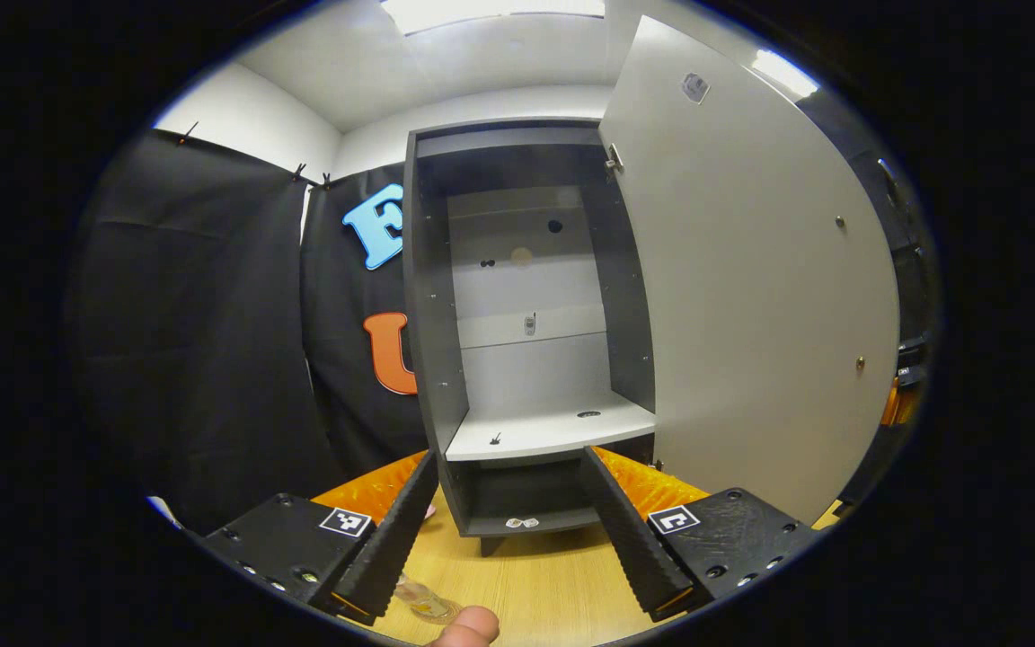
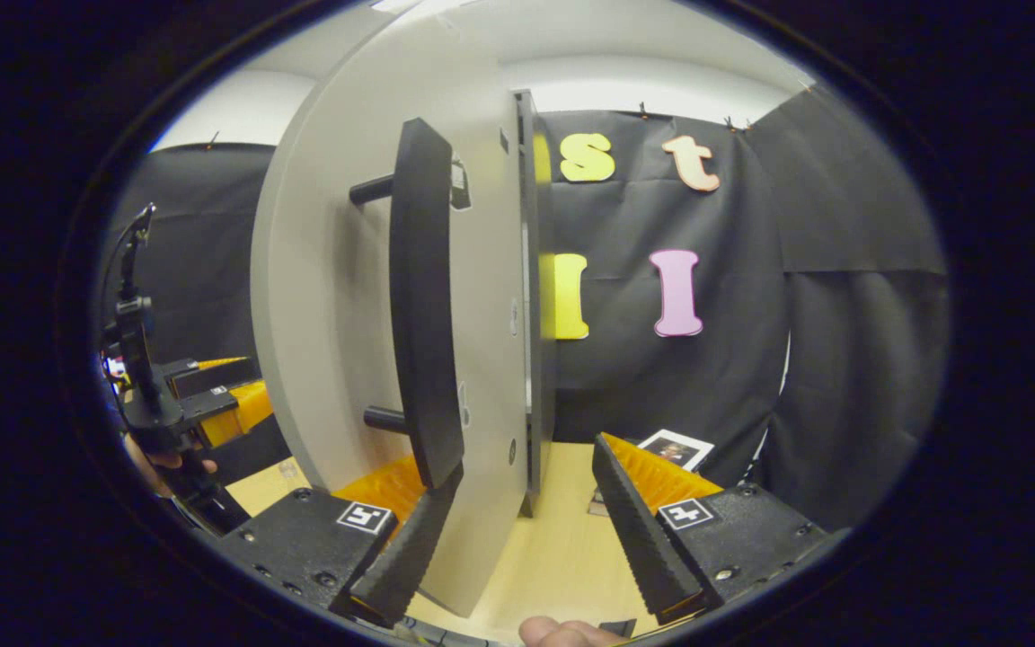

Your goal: Open the cabinet door with the right hand, grasp the bottle in the cabinet with the left hand and place it on the coaster, then close the cabinet door with the right hand.

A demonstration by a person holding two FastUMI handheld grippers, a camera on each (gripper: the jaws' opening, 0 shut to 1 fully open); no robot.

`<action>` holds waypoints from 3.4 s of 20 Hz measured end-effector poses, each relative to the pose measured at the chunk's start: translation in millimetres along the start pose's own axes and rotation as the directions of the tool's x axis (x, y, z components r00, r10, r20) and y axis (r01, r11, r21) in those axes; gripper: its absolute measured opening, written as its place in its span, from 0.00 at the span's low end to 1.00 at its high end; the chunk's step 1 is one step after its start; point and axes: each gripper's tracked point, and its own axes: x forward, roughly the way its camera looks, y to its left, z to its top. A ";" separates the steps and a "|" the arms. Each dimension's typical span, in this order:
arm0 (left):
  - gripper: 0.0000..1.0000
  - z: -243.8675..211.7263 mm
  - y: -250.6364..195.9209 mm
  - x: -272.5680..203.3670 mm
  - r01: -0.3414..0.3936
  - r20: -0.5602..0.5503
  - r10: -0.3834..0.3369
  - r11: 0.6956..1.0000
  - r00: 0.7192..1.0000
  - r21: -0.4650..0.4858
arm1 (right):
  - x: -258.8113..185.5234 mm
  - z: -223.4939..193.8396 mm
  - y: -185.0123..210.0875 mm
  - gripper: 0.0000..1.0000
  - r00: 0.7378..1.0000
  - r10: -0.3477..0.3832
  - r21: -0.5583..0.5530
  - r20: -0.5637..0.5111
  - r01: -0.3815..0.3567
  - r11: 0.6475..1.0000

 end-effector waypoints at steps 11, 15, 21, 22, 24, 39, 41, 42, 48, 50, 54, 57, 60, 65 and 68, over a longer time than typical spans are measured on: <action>0.96 -13.8 85.9 10.7 -0.077 0.010 0.077 0.997 0.997 -0.029 | 24.3 8.9 76.2 0.93 1.000 0.028 -0.081 -0.005 -0.028 0.996; 0.96 -22.1 110.8 4.2 -0.115 -0.002 0.115 0.993 0.993 -0.035 | 30.5 15.5 84.1 0.93 0.999 -0.024 -0.212 0.026 0.029 0.977; 0.96 -28.0 131.1 1.3 -0.128 -0.010 0.127 0.991 0.992 -0.043 | 64.1 22.6 133.4 0.90 0.999 -0.001 -0.322 0.042 0.014 0.947; 0.96 -26.1 134.7 0.2 -0.130 -0.005 0.130 0.991 0.991 -0.043 | 69.0 26.1 138.7 0.90 0.999 -0.002 -0.324 0.051 0.019 0.946; 0.96 -24.2 147.0 -4.0 -0.148 0.004 0.148 0.988 0.989 -0.040 | 82.9 27.0 149.2 1.00 0.999 0.004 -0.323 0.048 0.012 0.946; 0.97 -56.1 261.2 -27.3 -0.342 -0.066 0.338 0.938 0.939 -0.058 | 99.9 17.4 146.9 1.00 0.998 -0.060 -0.155 0.008 0.061 0.986; 0.96 -38.5 253.0 -7.6 -0.317 -0.016 0.317 0.948 0.948 -0.033 | 91.7 13.5 135.0 1.00 0.996 -0.092 -0.123 0.009 0.093 0.988; 0.96 -35.2 246.1 3.7 -0.303 -0.016 0.303 0.953 0.953 -0.019 | 87.4 12.1 129.1 1.00 0.995 -0.098 -0.109 0.009 0.099 0.989; 0.95 -14.3 140.0 43.8 -0.137 -0.073 0.127 0.979 0.989 -0.151 | 87.5 30.4 82.3 1.00 0.988 -0.140 -0.010 0.063 0.141 0.990; 0.96 -12.5 122.3 48.2 -0.151 -0.076 0.141 0.977 0.987 -0.151 | 89.5 27.4 64.5 1.00 0.977 -0.209 0.057 0.050 0.206 0.977; 0.96 -8.1 84.2 55.5 -0.110 -0.077 0.102 0.989 0.992 -0.103 | 93.7 25.4 57.8 0.98 0.969 -0.244 0.088 0.030 0.241 0.967; 0.96 -11.0 60.9 54.2 -0.081 -0.094 0.070 0.990 0.993 -0.120 | 87.4 48.2 57.7 0.98 0.950 -0.279 0.028 0.141 0.278 0.960; 0.96 -3.7 56.4 50.0 -0.078 -0.059 0.072 0.991 0.996 -0.110 | 85.3 51.9 77.5 0.98 0.961 -0.220 -0.013 0.169 0.225 0.974; 0.96 -9.4 60.2 53.9 -0.079 -0.072 0.070 0.988 0.995 -0.136 | 82.3 42.0 84.0 0.98 0.973 -0.197 0.000 0.117 0.198 0.980; 0.95 -20.2 39.6 52.0 -0.015 -0.110 -0.005 0.983 0.994 -0.182 | 78.7 43.1 85.8 0.98 0.974 -0.188 0.029 0.123 0.186 0.982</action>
